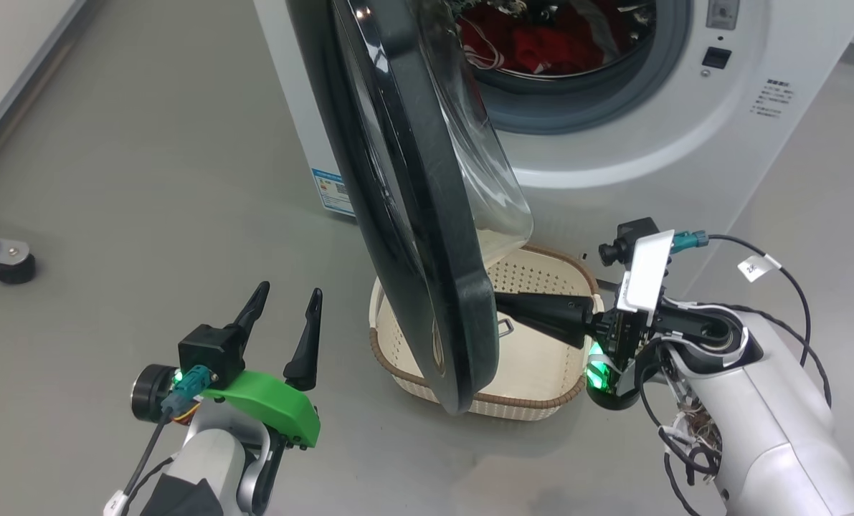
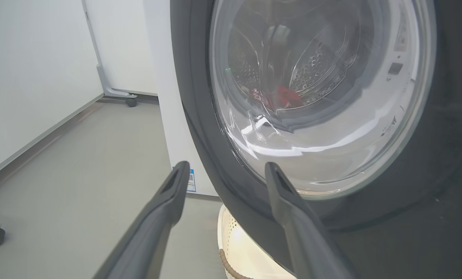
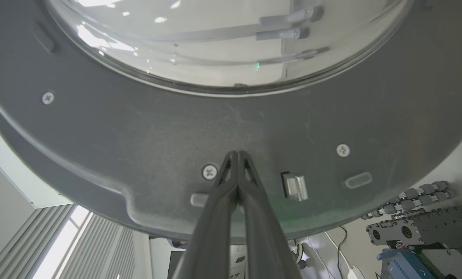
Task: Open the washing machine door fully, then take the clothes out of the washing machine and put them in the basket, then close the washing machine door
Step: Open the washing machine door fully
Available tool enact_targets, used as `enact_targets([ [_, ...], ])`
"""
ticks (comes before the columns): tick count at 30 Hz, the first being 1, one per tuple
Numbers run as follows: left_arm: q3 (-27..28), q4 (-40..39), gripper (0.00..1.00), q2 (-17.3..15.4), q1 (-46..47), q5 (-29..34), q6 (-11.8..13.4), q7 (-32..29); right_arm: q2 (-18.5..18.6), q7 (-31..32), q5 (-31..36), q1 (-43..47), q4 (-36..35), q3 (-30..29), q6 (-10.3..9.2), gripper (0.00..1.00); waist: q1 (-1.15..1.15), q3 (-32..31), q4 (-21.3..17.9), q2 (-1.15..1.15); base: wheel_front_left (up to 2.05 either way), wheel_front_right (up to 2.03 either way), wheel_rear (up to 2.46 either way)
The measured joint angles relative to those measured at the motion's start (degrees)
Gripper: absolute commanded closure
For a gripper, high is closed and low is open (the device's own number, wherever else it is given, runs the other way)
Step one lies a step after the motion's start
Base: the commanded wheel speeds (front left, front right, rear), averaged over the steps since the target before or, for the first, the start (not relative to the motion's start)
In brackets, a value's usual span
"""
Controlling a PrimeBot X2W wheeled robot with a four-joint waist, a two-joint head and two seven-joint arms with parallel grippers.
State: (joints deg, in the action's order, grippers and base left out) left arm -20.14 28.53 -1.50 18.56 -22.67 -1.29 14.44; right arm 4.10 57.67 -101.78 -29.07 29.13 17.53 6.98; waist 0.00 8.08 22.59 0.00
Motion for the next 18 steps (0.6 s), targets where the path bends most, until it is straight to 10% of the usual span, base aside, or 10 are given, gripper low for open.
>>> enact_targets([
  [18, 0.98, 0.47, 0.0, -0.35, -1.34, -0.23, 0.48, 0.0, -0.31, -2.37, 0.05, 2.68, -1.98, 3.39, 0.0, 1.0, 0.0, -2.16, 4.32, 0.0, 0.0, 0.0, 0.0],
])
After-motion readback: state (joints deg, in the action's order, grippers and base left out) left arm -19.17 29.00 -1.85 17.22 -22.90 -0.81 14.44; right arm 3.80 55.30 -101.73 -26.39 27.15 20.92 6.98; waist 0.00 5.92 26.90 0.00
